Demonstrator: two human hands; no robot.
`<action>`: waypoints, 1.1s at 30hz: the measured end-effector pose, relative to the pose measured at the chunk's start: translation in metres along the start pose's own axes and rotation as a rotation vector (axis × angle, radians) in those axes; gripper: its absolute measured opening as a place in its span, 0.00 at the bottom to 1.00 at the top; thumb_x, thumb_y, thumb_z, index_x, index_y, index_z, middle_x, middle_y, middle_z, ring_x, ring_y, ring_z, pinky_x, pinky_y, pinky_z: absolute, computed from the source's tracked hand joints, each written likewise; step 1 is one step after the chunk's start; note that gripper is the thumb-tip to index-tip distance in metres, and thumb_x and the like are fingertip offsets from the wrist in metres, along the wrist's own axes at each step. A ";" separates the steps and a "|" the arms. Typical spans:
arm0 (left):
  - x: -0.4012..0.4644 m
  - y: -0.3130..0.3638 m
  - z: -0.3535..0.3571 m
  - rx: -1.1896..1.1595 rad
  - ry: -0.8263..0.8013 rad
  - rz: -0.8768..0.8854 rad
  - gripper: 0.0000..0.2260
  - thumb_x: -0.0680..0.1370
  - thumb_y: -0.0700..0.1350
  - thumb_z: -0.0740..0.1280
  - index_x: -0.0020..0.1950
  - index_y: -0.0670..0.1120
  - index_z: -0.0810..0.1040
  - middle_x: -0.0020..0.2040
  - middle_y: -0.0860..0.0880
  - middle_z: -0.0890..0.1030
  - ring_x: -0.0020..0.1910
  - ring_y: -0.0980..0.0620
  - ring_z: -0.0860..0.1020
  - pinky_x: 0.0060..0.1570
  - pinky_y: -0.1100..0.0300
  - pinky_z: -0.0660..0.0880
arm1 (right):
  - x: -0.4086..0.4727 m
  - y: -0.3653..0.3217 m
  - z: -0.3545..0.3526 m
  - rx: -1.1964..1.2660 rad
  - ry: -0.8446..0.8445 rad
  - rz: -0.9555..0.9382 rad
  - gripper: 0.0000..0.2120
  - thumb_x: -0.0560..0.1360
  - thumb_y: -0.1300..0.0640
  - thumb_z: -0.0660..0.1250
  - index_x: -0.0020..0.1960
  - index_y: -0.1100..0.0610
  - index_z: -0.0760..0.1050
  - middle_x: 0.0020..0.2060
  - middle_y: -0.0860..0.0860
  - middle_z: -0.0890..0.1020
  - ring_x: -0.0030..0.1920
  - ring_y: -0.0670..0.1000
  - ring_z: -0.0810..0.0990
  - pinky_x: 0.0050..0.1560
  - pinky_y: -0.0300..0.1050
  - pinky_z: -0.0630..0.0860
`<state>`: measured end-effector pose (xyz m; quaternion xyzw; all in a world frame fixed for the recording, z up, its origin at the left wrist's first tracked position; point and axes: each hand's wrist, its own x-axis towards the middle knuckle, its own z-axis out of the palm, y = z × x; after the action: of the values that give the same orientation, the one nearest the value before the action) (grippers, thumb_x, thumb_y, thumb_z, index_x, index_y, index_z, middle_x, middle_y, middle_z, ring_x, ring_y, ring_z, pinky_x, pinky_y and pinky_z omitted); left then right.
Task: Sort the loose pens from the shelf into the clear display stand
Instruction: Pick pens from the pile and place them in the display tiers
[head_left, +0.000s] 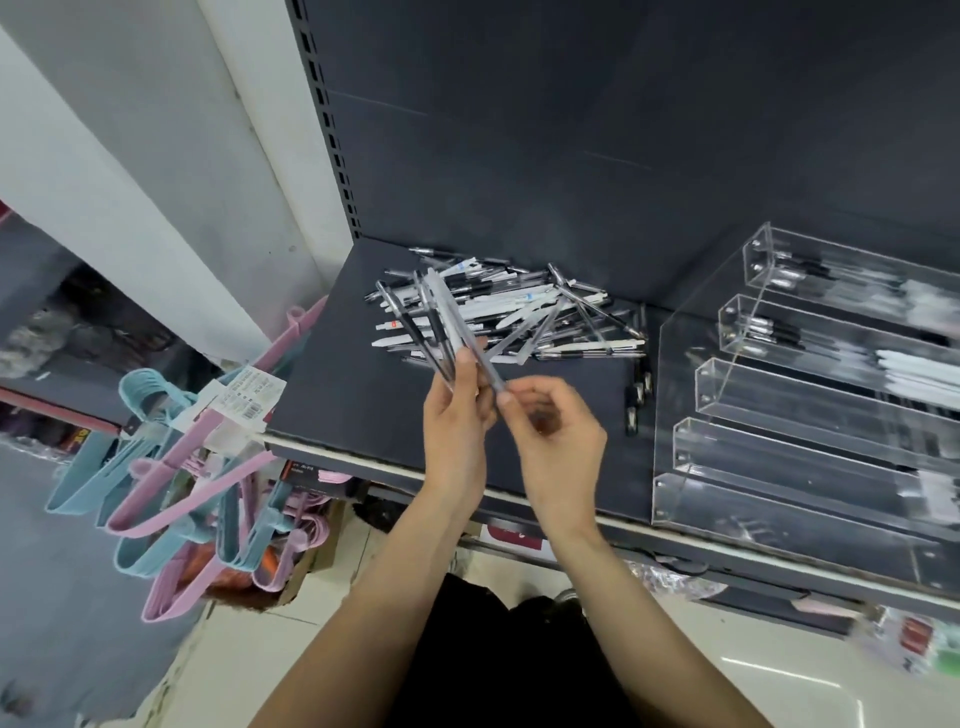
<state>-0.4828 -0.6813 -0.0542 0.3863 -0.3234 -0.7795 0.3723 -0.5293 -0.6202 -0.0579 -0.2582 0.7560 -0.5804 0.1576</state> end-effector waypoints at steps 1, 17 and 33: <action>0.000 -0.001 0.002 0.018 0.005 -0.002 0.10 0.82 0.47 0.58 0.55 0.44 0.76 0.29 0.58 0.72 0.26 0.62 0.69 0.30 0.69 0.68 | -0.001 0.001 0.000 -0.028 0.009 -0.026 0.06 0.71 0.63 0.72 0.44 0.54 0.79 0.38 0.47 0.82 0.39 0.43 0.80 0.41 0.33 0.74; -0.068 -0.096 0.108 0.421 -0.061 0.025 0.09 0.81 0.48 0.59 0.52 0.50 0.80 0.28 0.55 0.73 0.28 0.60 0.71 0.29 0.69 0.69 | 0.015 0.047 -0.178 -0.141 -0.046 -0.147 0.04 0.73 0.55 0.71 0.45 0.54 0.78 0.38 0.46 0.80 0.37 0.43 0.77 0.37 0.33 0.73; -0.126 -0.179 0.281 0.540 -0.202 0.170 0.11 0.81 0.48 0.59 0.51 0.48 0.80 0.34 0.58 0.80 0.26 0.61 0.68 0.28 0.66 0.68 | 0.117 0.036 -0.405 0.247 -0.069 0.041 0.04 0.74 0.61 0.68 0.49 0.59 0.79 0.43 0.48 0.83 0.45 0.43 0.81 0.53 0.39 0.77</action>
<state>-0.7254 -0.4240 -0.0115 0.3634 -0.5856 -0.6659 0.2857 -0.8504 -0.3584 0.0264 -0.2410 0.6779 -0.6567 0.2261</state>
